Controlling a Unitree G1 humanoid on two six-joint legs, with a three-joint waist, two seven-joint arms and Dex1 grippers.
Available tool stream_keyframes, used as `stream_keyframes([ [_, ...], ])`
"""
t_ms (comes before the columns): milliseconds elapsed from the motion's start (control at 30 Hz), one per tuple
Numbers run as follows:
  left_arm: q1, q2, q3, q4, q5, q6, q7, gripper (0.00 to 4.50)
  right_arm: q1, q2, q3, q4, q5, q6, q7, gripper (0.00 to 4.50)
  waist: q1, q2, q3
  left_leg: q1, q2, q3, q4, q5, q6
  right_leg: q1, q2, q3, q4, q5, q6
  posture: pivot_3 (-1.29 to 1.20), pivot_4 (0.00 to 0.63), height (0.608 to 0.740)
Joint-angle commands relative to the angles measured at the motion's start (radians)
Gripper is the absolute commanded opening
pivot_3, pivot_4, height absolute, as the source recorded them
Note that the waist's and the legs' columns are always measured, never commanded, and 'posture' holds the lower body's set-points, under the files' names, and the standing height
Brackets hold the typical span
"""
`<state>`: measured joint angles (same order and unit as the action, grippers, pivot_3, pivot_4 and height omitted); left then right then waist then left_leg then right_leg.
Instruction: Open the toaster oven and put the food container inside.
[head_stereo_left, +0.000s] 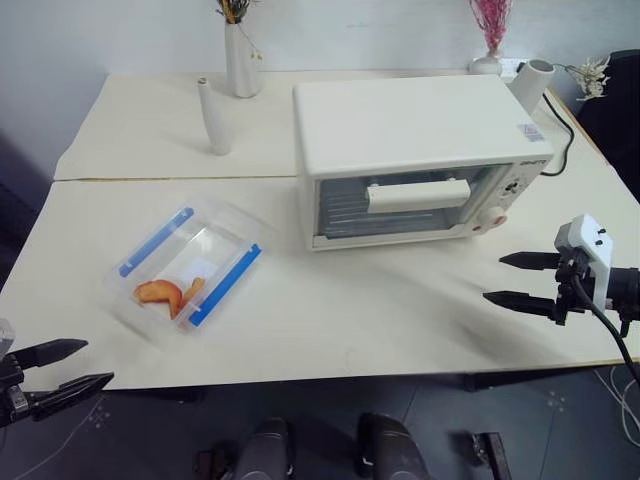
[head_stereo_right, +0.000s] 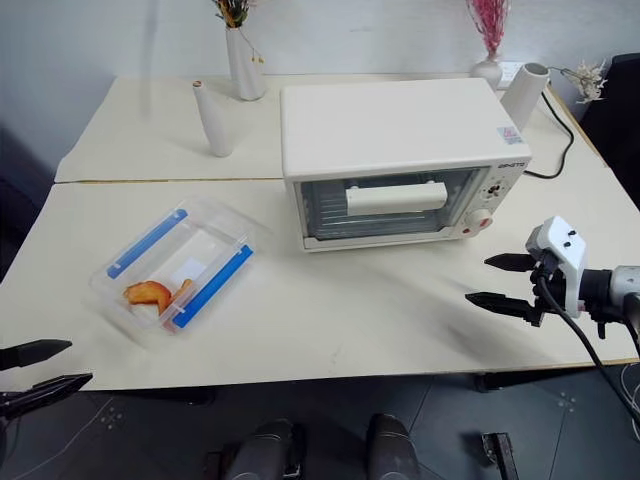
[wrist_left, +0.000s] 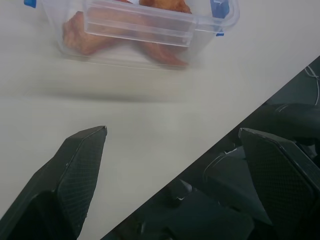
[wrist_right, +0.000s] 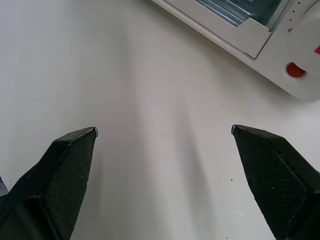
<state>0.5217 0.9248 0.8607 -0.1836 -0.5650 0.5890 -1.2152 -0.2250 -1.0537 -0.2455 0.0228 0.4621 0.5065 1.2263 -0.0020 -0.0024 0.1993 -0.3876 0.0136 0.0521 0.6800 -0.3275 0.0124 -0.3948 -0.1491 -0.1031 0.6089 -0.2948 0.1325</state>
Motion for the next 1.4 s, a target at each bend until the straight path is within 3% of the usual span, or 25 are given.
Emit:
stream_keyframes([
  [33, 0.007, 0.019, 0.012, 0.0, 0.01, -0.014, -0.01, 4.5, -0.006, -0.008, -0.038, -0.019, 0.013, -0.007, -0.006, 4.49, 0.0, 0.0, 0.0, 0.0, 0.0, 0.0, 0.0, 0.0, 0.0, 0.0, 0.0, 0.0, 0.0, 0.0, 0.0, 0.0, 0.15, 0.74],
  [233, -0.061, 0.013, 0.004, -0.013, -0.019, 0.034, 0.048, 4.5, -0.015, -0.008, -0.037, -0.026, 0.029, 0.019, -0.011, 4.49, 0.002, 0.0, 0.0, 0.0, 0.0, 0.0, 0.0, 0.0, 0.0, 0.0, 0.0, 0.0, 0.001, 0.0, 0.0, 0.0, 0.15, 0.74],
  [567, -0.049, 0.044, 0.054, -0.058, -0.089, 0.137, -0.002, 4.5, 0.018, -0.003, -0.081, -0.092, 0.097, 0.104, -0.025, 4.49, -0.001, 0.0, 0.0, 0.0, 0.0, 0.0, 0.0, 0.0, 0.0, 0.0, 0.0, 0.0, 0.003, 0.0, 0.0, 0.0, 0.15, 0.74],
  [767, -0.15, 0.165, 0.102, -0.178, -0.319, 0.33, -0.075, 4.5, -0.128, 0.02, -0.063, -0.074, 0.196, 0.205, -0.038, 4.49, 0.001, 0.0, 0.0, 0.0, 0.0, 0.0, 0.002, 0.0, 0.0, 0.0, 0.0, 0.0, 0.002, 0.0, 0.0, 0.0, 0.15, 0.74],
  [867, -0.292, 0.228, 0.03, -0.229, -0.442, 0.377, -0.053, 4.5, -0.245, 0.046, -0.021, -0.035, 0.221, 0.245, -0.038, 4.49, -0.002, 0.001, 0.0, 0.0, 0.001, -0.001, 0.002, 0.0, 0.0, 0.0, 0.0, 0.001, 0.003, 0.0, 0.0, 0.0, 0.15, 0.74],
  [1067, -0.662, 0.281, -0.229, -0.203, -0.573, 0.382, 0.046, 4.5, -0.401, 0.099, 0.067, 0.035, 0.196, 0.238, -0.01, 4.49, -0.002, 0.001, 0.0, -0.001, 0.0, 0.0, 0.001, 0.0, -0.001, -0.002, 0.001, 0.001, 0.006, 0.0, 0.0, 0.0, 0.15, 0.74],
  [1400, -0.953, 0.233, -0.535, -0.116, -0.45, 0.282, 0.018, 4.5, -0.438, 0.132, 0.075, -0.063, 0.26, 0.283, 0.005, 4.49, 0.001, 0.001, 0.0, -0.001, -0.003, 0.01, 0.002, 0.0, -0.002, -0.003, 0.003, 0.001, 0.009, 0.0, 0.0, 0.0, 0.15, 0.74],
])
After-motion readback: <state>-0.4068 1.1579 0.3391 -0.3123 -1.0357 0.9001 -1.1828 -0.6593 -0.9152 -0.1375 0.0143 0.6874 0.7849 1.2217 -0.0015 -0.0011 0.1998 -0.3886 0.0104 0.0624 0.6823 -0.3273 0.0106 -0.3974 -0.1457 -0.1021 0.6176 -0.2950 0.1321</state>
